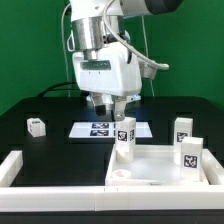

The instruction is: Assemble square table

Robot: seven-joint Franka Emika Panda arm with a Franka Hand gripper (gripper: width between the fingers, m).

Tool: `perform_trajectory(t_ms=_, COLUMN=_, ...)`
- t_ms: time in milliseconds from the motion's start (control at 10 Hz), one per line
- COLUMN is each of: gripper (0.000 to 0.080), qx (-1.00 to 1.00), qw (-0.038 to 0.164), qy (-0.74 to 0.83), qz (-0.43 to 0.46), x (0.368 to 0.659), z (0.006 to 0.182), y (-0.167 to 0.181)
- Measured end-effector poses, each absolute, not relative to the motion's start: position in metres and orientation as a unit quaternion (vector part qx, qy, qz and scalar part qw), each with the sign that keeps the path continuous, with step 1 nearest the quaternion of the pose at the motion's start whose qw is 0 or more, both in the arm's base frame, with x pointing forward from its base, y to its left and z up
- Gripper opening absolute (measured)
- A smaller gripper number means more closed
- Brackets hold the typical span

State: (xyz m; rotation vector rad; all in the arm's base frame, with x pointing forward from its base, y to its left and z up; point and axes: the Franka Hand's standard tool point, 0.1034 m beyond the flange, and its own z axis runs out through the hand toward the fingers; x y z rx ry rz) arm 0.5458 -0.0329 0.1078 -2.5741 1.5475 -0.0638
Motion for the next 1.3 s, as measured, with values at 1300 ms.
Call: perform_trajectory(t_ms=1300, gripper=0.0648, qx=-0.942, qw=0.056, qy=0.329, qz=-0.025, x=0.498, z=0.093, y=-0.078)
